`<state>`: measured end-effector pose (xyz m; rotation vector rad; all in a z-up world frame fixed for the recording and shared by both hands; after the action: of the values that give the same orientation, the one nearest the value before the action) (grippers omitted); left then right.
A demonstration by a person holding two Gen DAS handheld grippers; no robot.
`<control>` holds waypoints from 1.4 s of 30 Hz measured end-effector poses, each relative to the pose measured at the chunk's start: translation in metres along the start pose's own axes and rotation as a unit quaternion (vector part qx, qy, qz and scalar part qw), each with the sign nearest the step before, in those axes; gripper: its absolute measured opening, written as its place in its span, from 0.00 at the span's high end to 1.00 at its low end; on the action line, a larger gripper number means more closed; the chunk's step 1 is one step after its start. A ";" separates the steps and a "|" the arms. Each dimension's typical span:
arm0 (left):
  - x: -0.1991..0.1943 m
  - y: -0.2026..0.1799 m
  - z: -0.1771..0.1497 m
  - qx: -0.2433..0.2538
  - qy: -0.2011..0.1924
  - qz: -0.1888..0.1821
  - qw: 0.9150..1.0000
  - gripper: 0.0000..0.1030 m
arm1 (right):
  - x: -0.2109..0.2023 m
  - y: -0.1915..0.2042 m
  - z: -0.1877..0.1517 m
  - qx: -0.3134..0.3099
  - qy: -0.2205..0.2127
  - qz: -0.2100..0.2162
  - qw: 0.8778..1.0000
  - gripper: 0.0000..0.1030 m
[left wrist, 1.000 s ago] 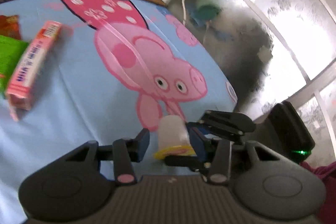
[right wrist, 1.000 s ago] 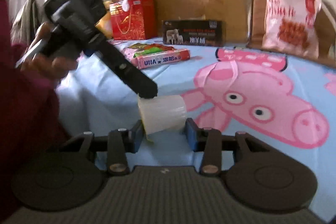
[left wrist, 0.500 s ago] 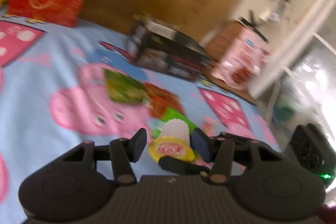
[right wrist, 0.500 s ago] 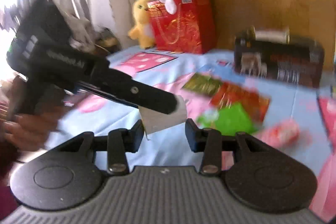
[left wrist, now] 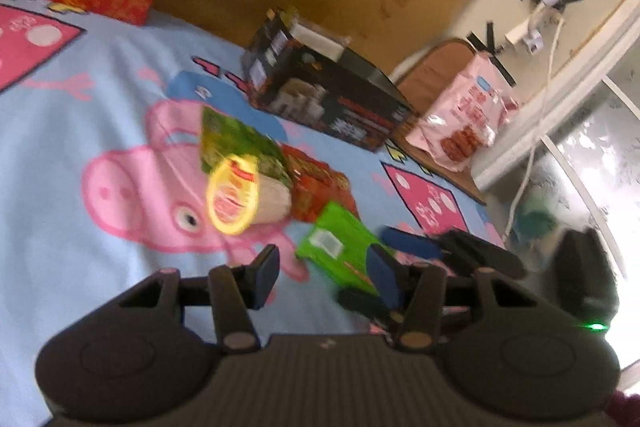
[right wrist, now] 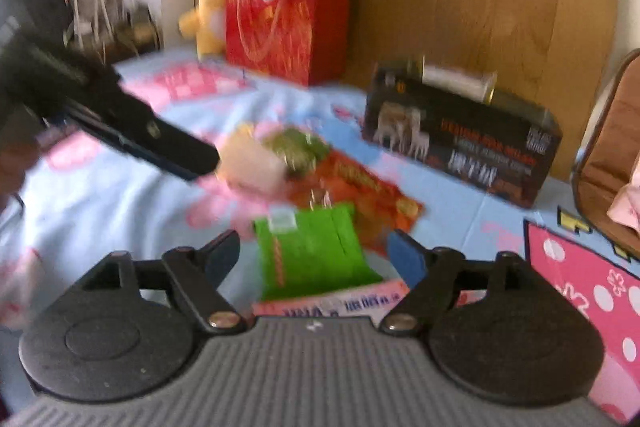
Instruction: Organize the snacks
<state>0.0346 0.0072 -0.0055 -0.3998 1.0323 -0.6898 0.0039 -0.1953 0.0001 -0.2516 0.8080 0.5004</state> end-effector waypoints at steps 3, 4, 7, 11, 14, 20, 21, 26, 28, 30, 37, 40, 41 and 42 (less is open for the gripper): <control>0.008 -0.006 -0.001 0.009 0.015 0.005 1.000 0.52 | -0.001 0.001 -0.004 -0.046 0.003 -0.029 0.999 0.43; 0.011 -0.008 -0.002 0.011 0.020 0.006 1.000 0.52 | -0.004 -0.003 -0.007 -0.061 0.002 -0.050 0.997 0.44; 0.021 -0.014 -0.001 0.018 0.035 0.004 0.999 0.52 | -0.014 -0.021 -0.021 -0.083 -0.010 -0.140 0.987 0.42; 0.037 -0.030 0.008 0.034 0.046 0.000 0.998 0.52 | -0.048 -0.034 -0.038 -0.035 -0.035 -0.100 0.994 0.41; 0.051 -0.047 0.022 0.047 0.051 0.003 0.998 0.52 | -0.061 -0.032 -0.050 -0.017 -0.037 -0.030 0.999 0.43; 0.077 -0.070 0.056 0.057 0.040 0.022 0.997 0.50 | -0.050 -0.050 -0.052 0.023 -0.030 -0.046 0.998 0.46; 0.081 -0.071 0.060 0.055 0.039 0.026 0.997 0.50 | -0.048 -0.058 -0.053 0.031 -0.029 -0.072 0.997 0.40; 0.105 -0.069 0.071 0.041 0.052 0.037 0.997 0.50 | -0.055 -0.060 -0.062 0.047 -0.044 -0.152 0.986 0.41; 0.115 -0.068 0.074 0.039 0.060 0.040 0.997 0.50 | -0.059 -0.053 -0.061 0.047 -0.052 -0.121 0.990 0.42; 0.124 -0.069 0.076 0.039 0.065 0.042 0.996 0.50 | -0.060 -0.049 -0.059 0.049 -0.055 -0.088 0.993 0.42; 0.143 -0.075 0.070 0.057 0.076 0.048 0.994 0.56 | -0.023 -0.073 -0.052 0.129 -0.024 -0.033 0.991 0.44; 0.142 -0.080 0.067 0.068 0.078 0.063 0.993 0.61 | -0.014 -0.071 -0.043 0.135 -0.027 -0.048 0.989 0.72; 0.138 -0.080 0.068 0.059 0.080 0.065 0.993 0.61 | -0.013 -0.072 -0.041 0.140 -0.026 -0.046 0.989 0.73; 0.132 -0.080 0.070 0.057 0.076 0.062 0.994 0.63 | -0.013 -0.072 -0.040 0.148 -0.028 -0.036 0.988 0.75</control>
<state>0.1134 -0.1425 -0.0097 -0.1843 1.1450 -0.6706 0.0087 -0.2773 -0.0151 0.0074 0.8035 0.3127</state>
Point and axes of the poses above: each gripper's, at about its wrist camera, not at the fingertips, and x roughly the way its jaws point, y to its left, z to its top, the point moved 1 cm from there along x, roughly the way its jaws point, and after that the axes turned 9 degrees about y, right-handed, at the moved point
